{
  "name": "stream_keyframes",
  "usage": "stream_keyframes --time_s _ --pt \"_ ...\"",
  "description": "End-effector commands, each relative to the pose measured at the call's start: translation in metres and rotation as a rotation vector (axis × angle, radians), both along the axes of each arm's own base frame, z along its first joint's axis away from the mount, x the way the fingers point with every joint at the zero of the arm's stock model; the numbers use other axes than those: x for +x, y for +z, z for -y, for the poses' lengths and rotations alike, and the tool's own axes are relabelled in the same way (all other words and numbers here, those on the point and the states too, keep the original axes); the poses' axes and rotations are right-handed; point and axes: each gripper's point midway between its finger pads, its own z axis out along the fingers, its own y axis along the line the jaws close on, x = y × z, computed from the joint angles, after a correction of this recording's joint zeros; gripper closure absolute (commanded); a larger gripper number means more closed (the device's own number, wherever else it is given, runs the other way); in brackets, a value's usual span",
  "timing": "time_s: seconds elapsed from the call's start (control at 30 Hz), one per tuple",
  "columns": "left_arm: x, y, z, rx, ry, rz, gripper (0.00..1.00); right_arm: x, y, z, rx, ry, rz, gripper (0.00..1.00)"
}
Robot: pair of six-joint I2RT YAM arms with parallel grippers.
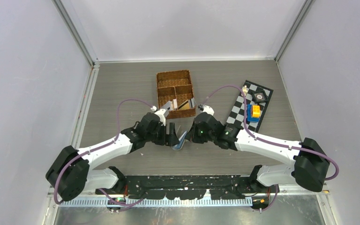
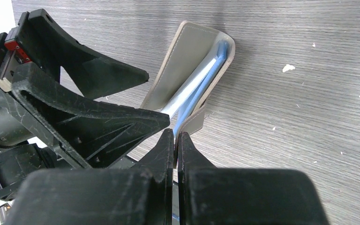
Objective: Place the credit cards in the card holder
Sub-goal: Open the card holder at the center of the board.
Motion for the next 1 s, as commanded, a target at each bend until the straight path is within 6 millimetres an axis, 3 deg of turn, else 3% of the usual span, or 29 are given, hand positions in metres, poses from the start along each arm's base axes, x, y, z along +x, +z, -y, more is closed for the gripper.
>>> stream_keyframes --time_s 0.0,0.73,0.97 --pt "0.012 0.006 0.003 0.035 -0.022 0.057 0.24 0.001 0.007 -0.006 0.022 0.007 0.016 1.0" --pt "0.013 -0.018 0.022 0.155 -0.138 0.093 0.24 0.0 -0.009 0.005 -0.048 -0.006 0.007 1.0" --pt "0.021 -0.02 0.01 0.255 -0.074 0.149 0.28 0.001 -0.019 0.013 -0.091 -0.019 0.006 0.99"
